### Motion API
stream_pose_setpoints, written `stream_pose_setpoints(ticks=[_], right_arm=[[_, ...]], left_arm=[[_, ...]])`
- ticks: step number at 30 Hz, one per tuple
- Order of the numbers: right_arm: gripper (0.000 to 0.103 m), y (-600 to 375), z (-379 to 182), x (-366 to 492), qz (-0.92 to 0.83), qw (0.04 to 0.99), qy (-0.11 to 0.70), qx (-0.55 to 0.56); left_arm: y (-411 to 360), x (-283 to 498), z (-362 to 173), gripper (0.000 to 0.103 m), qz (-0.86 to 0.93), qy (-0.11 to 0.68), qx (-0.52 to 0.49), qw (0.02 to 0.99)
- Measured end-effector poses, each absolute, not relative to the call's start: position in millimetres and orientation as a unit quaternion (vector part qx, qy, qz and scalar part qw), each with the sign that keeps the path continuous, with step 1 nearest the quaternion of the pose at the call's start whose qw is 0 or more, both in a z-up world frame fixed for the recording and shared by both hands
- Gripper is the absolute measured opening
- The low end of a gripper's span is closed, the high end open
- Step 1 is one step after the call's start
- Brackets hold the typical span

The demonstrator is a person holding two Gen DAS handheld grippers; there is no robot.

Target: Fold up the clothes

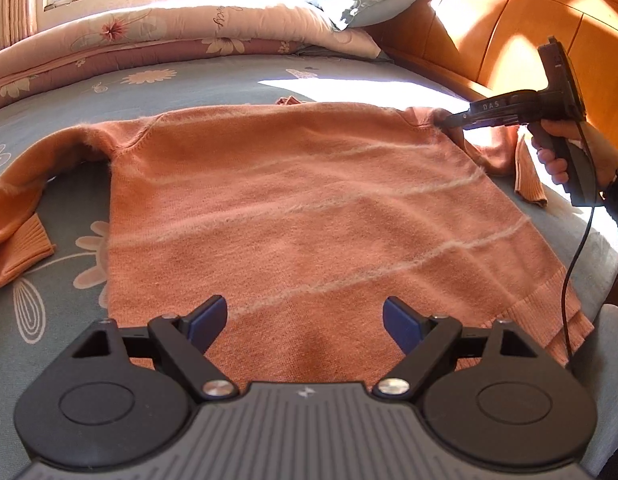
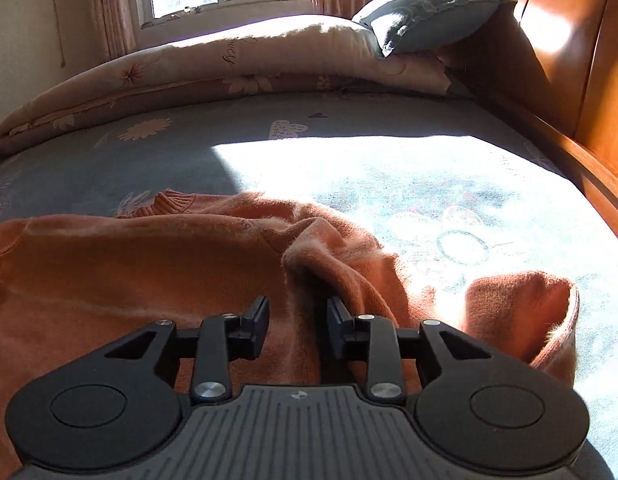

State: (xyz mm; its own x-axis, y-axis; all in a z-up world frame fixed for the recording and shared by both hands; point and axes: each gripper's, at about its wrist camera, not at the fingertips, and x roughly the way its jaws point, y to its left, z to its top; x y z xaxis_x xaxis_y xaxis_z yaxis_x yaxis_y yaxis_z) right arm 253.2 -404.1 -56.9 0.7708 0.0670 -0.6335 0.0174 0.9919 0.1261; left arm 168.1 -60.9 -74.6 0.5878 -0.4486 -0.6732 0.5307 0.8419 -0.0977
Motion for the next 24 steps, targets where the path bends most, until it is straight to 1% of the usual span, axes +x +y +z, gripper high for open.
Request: stream_pose_setpoints(ticks=[2, 3, 6, 8, 9, 11, 13, 15, 17, 19, 21, 24], right_arm=[[0.055, -383, -56, 240, 0.096, 0.928, 0.347, 0.097], [0.057, -372, -60, 236, 0.132, 0.918, 0.356, 0.113], [0.057, -341, -85, 236, 0.198, 0.887, 0.390, 0.146], [0.057, -337, -105, 239, 0.190, 0.877, 0.409, 0.164], [0.055, -340, -112, 238, 0.184, 0.876, 0.412, 0.172], [0.054, -352, -118, 229, 0.174, 0.883, 0.397, 0.181], [0.054, -365, -118, 218, 0.150, 0.893, 0.390, 0.168], [0.054, -377, -116, 204, 0.121, 0.901, 0.390, 0.146], [0.054, -382, -111, 194, 0.103, 0.902, 0.393, 0.146], [0.058, -380, -105, 185, 0.094, 0.905, 0.392, 0.138], [0.065, -354, -96, 175, 0.118, 0.913, 0.376, 0.106], [0.069, -314, -86, 161, 0.151, 0.920, 0.357, 0.054]], left_arm=[[-74, 180, -72, 0.085, -0.306, 0.346, 0.067, 0.884], [-81, 187, -73, 0.085, -0.321, 0.338, 0.066, 0.882], [-101, 210, -86, 0.085, -0.366, 0.363, 0.044, 0.856], [-103, 215, -99, 0.085, -0.367, 0.390, 0.033, 0.844], [-100, 216, -106, 0.084, -0.357, 0.410, 0.030, 0.838], [-85, 201, -110, 0.084, -0.354, 0.413, 0.023, 0.839], [-69, 184, -111, 0.084, -0.351, 0.411, 0.020, 0.841], [-63, 172, -107, 0.084, -0.346, 0.413, 0.033, 0.842], [-58, 160, -103, 0.084, -0.342, 0.414, 0.047, 0.842], [-58, 151, -97, 0.084, -0.341, 0.407, 0.061, 0.845], [-68, 149, -89, 0.084, -0.354, 0.390, 0.067, 0.848], [-88, 147, -87, 0.084, -0.386, 0.385, 0.063, 0.836]])
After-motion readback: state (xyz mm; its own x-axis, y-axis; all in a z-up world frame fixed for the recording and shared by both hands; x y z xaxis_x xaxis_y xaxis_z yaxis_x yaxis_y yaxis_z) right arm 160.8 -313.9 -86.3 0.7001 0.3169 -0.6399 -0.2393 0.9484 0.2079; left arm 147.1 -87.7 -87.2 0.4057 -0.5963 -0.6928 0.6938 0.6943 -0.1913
